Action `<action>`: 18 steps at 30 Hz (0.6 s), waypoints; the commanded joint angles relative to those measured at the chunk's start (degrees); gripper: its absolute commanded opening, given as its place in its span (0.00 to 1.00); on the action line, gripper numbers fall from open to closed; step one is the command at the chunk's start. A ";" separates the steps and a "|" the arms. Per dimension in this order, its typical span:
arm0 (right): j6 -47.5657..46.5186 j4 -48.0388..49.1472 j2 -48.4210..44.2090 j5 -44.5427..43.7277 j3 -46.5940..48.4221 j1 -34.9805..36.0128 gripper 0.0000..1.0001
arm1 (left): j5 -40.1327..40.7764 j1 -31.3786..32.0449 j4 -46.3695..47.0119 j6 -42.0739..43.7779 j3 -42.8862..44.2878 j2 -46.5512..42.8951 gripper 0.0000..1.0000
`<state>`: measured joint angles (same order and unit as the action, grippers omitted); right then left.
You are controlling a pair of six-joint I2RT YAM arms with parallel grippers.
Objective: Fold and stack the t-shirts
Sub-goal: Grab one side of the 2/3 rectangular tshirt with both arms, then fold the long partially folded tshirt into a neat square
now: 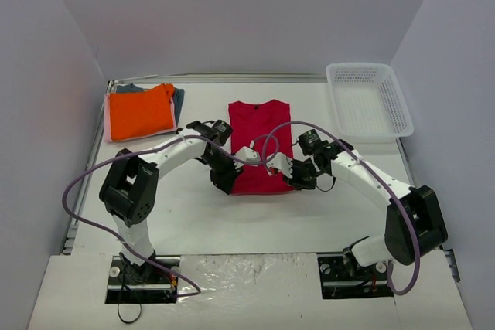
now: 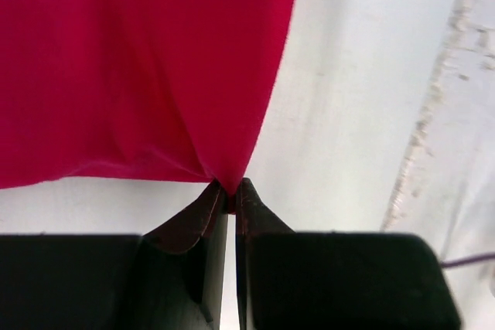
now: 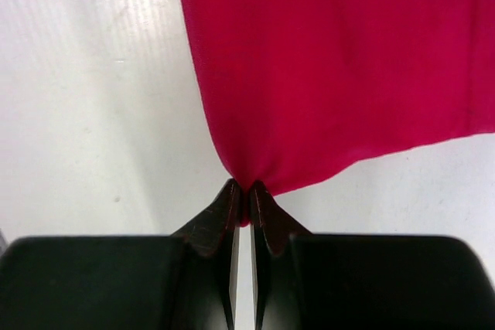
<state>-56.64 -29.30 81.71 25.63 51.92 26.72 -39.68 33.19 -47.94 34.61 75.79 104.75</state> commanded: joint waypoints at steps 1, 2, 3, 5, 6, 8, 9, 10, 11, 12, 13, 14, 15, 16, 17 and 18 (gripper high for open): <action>0.57 -10.59 -3.74 2.58 3.27 0.70 0.00 | -7.85 -0.41 -13.74 7.66 3.83 -5.43 0.02; 0.57 -11.39 -4.36 2.85 3.71 0.88 0.00 | -8.56 -0.41 -15.24 8.62 4.36 -5.69 0.02; 0.57 -12.26 -4.89 3.28 4.15 0.96 0.00 | -9.53 -0.32 -18.64 10.81 4.89 -6.04 0.02; 0.57 -15.24 -6.03 4.25 5.99 1.14 0.00 | -10.94 -0.23 -21.74 12.49 6.38 -6.57 0.02; 0.48 -16.39 -6.30 5.56 6.69 1.14 0.00 | -12.16 -0.32 -24.89 14.59 6.74 -6.66 0.02; -0.13 -19.81 -7.09 7.06 8.97 1.14 0.00 | -12.79 -0.14 -27.98 16.45 7.61 -6.93 0.02; -0.48 -21.22 -7.27 8.46 9.68 1.23 0.00 | -13.49 0.03 -30.69 17.93 8.23 -7.01 0.02; -0.66 -22.19 -7.53 9.17 10.39 1.14 0.00 | -13.75 0.21 -32.37 18.99 8.76 -7.10 0.02; -1.10 -24.29 -7.62 9.61 11.70 1.14 0.00 | -13.93 0.38 -34.91 20.31 9.11 -7.36 0.02; -1.28 -24.92 -7.79 10.05 12.41 1.14 0.00 | -14.11 0.56 -35.63 20.58 9.46 -7.54 0.02; -1.28 -25.45 -8.06 10.49 12.94 1.14 0.00 | -14.28 0.82 -36.08 20.67 9.46 -8.15 0.03; -1.36 -25.98 -8.06 10.50 13.46 1.14 0.00 | -14.37 0.91 -36.34 20.67 9.38 -8.51 0.03; -1.10 -26.07 -8.15 10.50 14.43 1.05 0.00 | -14.28 1.00 -36.08 20.15 9.12 -8.94 0.02; -1.10 -26.16 -7.89 10.41 14.78 0.97 0.00 | -13.85 1.09 -35.82 19.71 9.11 -9.56 0.02; -1.19 -26.16 -7.62 10.41 15.14 0.97 0.00 | -13.24 1.09 -35.56 19.10 9.20 -9.91 0.02; -1.54 -26.07 -7.36 10.41 15.84 0.97 0.00 | -12.45 1.00 -33.99 17.26 9.29 -10.18 0.02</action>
<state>-57.52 -50.70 75.09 34.13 65.14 27.79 -51.03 33.80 -73.47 50.76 83.15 98.85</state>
